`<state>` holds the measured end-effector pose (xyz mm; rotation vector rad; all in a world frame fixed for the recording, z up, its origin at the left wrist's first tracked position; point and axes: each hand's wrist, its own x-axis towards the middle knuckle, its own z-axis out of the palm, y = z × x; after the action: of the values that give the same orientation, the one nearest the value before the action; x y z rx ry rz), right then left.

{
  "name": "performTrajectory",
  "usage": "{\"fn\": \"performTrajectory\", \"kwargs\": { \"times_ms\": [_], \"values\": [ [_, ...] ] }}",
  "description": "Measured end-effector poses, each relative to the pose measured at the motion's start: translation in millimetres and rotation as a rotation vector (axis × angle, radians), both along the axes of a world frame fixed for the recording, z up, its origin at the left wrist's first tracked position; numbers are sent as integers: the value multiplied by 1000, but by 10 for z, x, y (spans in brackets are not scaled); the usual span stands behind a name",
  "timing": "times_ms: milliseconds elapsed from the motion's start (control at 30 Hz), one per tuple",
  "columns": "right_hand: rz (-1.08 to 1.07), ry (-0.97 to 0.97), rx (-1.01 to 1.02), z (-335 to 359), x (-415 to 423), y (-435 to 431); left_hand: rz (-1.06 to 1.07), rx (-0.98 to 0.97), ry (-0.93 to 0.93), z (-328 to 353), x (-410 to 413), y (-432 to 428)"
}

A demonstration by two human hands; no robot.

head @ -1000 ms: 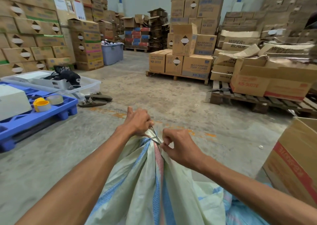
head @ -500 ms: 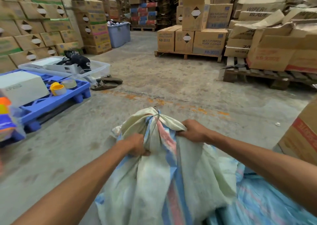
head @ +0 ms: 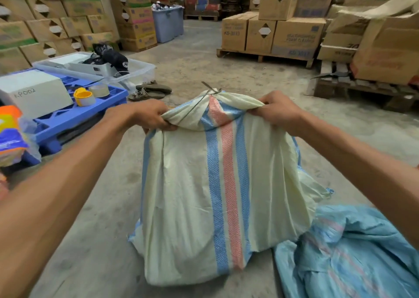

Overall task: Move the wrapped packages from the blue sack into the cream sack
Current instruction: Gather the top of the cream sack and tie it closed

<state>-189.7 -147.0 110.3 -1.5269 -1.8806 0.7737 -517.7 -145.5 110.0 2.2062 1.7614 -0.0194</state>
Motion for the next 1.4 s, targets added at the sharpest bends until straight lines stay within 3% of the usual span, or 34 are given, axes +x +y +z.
{"fn": "performTrajectory", "kwargs": {
  "times_ms": [100, 267, 400, 500, 600, 667, 767, 833, 867, 933, 1067, 1167, 1400],
  "values": [
    [-71, 66, 6, -45, -125, 247, 10, 79, 38, 8, -80, 246],
    [-333, 222, 72, -500, -190, 922, 130, 430, 120, -231, 79, 882],
    [-444, 84, 128, -981, -118, 1218, 251, 388, -77, -763, 243, 1268],
    [-484, -22, 63, -1528, 25, 1172, 284, 343, -296, -1190, 210, 1246],
    [-343, -126, 93, -1929, 52, 971, 257, 314, -359, -1356, 99, 1122],
    [-269, -182, 285, -2024, -34, 751, 211, 366, -337, -1383, 25, 984],
    [43, -382, 782, -1933, -171, 363, 164, 701, -203, -1481, -50, 618],
    [334, -480, 890, -1911, -284, 101, -32, 933, -45, -1590, -41, 337],
    [434, -565, 849, -1948, -328, 10, -176, 941, 23, -1679, -47, 225],
    [489, -776, 663, -2141, -324, -36, -336, 742, 70, -1825, -100, 84],
    [368, -917, 387, -2402, 116, 255, -58, 248, -161, -1985, -327, 104],
    [406, -964, 235, -2494, 338, 379, -23, 97, -79, -2014, -431, 229],
    [544, -989, -31, -2576, 281, 576, 111, -150, -88, -1928, -299, 513]
  ]
}}
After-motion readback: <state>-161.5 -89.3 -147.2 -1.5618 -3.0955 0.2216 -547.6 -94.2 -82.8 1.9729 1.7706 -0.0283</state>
